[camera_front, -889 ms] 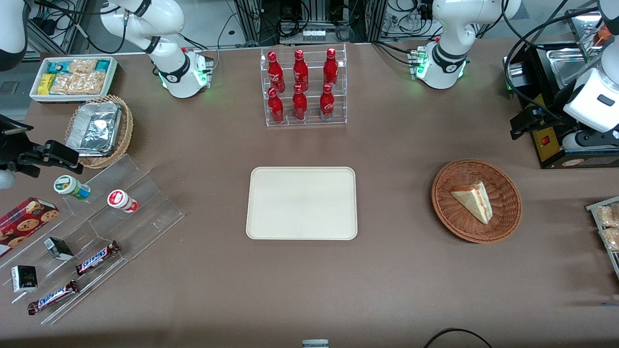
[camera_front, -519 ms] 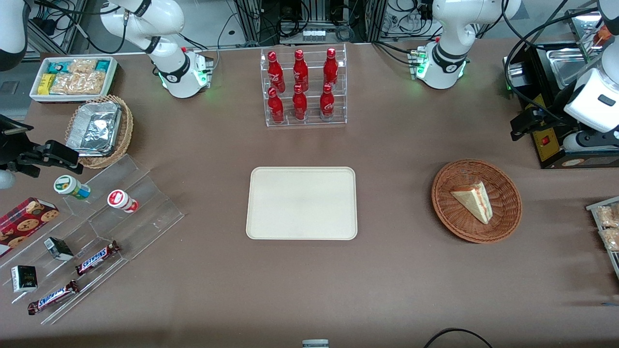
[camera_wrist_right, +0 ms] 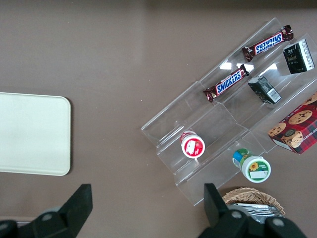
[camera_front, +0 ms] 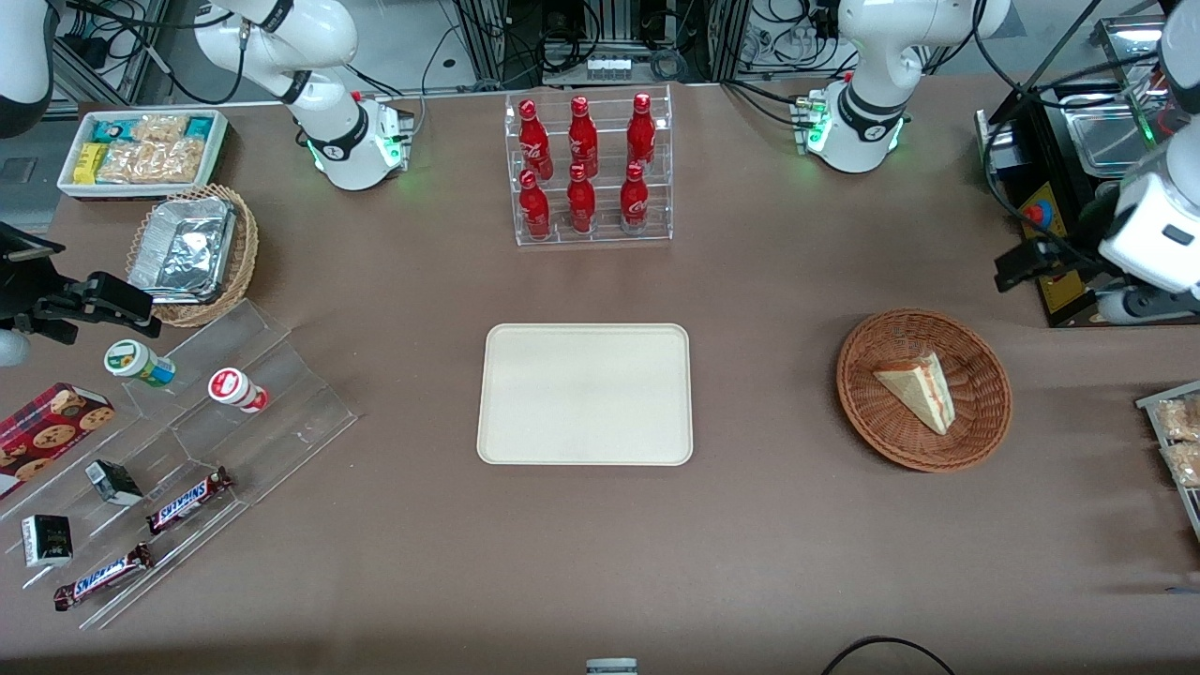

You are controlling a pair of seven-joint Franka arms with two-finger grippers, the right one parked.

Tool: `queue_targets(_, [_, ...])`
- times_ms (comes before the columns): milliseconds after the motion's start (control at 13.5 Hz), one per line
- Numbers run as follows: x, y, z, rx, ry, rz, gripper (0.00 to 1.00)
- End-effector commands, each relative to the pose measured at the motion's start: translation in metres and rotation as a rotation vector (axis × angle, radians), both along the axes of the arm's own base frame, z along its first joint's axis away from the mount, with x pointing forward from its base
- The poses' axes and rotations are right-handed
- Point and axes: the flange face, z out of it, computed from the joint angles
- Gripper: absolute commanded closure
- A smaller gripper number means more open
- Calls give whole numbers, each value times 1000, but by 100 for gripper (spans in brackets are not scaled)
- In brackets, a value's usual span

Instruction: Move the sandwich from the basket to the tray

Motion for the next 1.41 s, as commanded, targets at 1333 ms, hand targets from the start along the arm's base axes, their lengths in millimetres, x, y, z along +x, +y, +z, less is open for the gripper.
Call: queue_targets(1333, [12, 43, -325, 59, -78, 624, 0])
